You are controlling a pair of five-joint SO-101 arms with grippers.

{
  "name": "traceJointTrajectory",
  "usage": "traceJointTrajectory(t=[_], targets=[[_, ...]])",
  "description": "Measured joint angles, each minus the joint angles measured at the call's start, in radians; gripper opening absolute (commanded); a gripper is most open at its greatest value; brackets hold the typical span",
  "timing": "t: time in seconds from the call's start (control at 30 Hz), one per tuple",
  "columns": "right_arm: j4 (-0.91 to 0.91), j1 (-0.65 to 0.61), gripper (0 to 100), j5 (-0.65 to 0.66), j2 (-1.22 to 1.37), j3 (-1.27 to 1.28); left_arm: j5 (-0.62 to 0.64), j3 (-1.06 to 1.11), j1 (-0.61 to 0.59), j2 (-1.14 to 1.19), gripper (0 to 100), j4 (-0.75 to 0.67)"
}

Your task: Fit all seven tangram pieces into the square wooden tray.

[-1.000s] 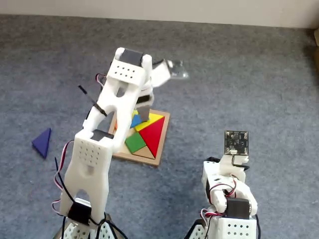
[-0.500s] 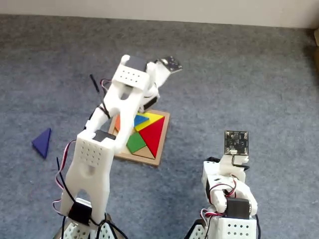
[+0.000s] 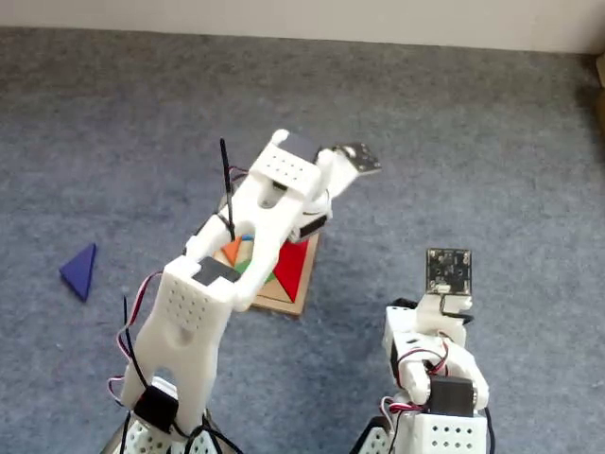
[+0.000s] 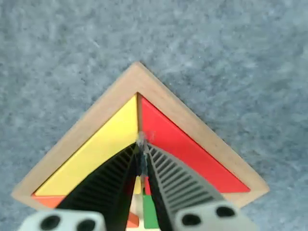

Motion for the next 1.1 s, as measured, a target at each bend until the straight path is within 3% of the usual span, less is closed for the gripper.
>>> traceJointTrajectory(t=[0.53,1.1], targets=[[0.000,0.000,1.9,0.000,0.000,0.000,0.000,0.029,0.002,-0.049,1,0.080],[0.000,0.000,1.9,0.000,0.000,0.000,0.000,0.029,-0.129,-0.049,1,0.130]])
